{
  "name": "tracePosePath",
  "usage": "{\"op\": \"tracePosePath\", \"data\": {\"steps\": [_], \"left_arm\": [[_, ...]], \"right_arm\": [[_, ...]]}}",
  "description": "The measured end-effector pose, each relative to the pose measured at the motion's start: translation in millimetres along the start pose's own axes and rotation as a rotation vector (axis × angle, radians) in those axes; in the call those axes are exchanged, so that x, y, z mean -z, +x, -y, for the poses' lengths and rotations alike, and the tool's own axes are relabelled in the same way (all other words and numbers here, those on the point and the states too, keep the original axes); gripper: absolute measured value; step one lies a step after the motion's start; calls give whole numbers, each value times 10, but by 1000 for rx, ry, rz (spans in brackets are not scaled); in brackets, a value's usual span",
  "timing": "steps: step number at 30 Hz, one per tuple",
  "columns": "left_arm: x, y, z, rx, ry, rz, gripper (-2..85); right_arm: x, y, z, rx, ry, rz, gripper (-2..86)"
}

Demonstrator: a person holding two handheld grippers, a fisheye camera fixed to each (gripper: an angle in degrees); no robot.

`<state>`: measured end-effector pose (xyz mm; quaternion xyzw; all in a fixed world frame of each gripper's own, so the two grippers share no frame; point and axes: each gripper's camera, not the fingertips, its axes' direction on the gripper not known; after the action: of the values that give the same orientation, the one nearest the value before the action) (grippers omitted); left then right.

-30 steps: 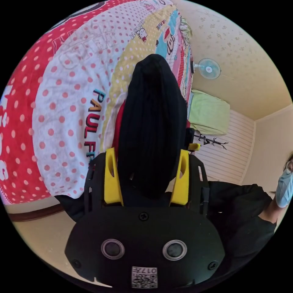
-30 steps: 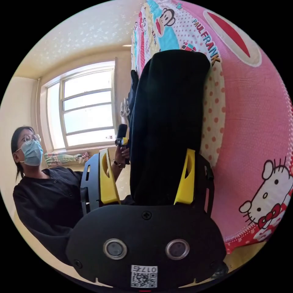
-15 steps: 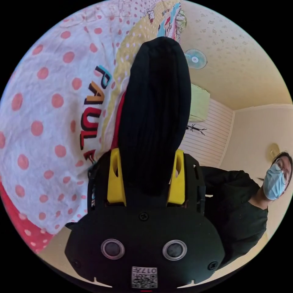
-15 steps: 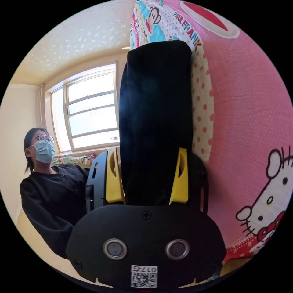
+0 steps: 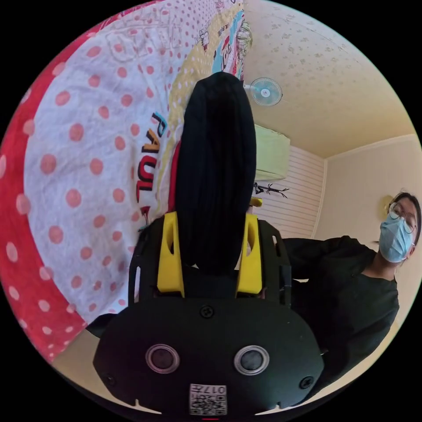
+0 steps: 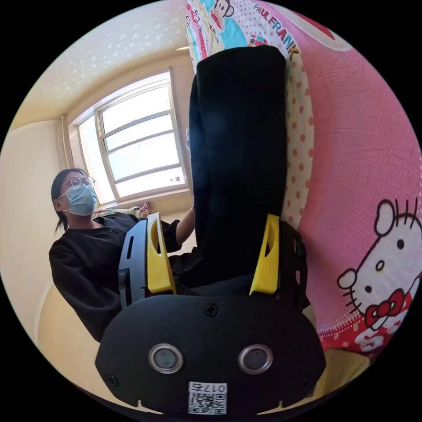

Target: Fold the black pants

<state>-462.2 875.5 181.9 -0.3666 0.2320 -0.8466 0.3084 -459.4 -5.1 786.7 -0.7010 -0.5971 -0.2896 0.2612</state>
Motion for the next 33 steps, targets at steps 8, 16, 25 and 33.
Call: {"op": "tracePosePath", "data": {"steps": [8, 16, 25, 33], "left_arm": [[-98, 467, 166, -78, -22, 95, 207], [-352, 626, -22, -34, 45, -66, 204], [-628, 964, 57, 57, -12, -96, 192], [-914, 1482, -90, 78, -10, -229, 175]], "right_arm": [[47, 106, 339, 35, 13, -68, 269], [211, 344, -100, 63, 285, 93, 246], [75, 333, -221, -118, 488, -152, 171], [40, 493, -535, -188, 505, 142, 131]]}}
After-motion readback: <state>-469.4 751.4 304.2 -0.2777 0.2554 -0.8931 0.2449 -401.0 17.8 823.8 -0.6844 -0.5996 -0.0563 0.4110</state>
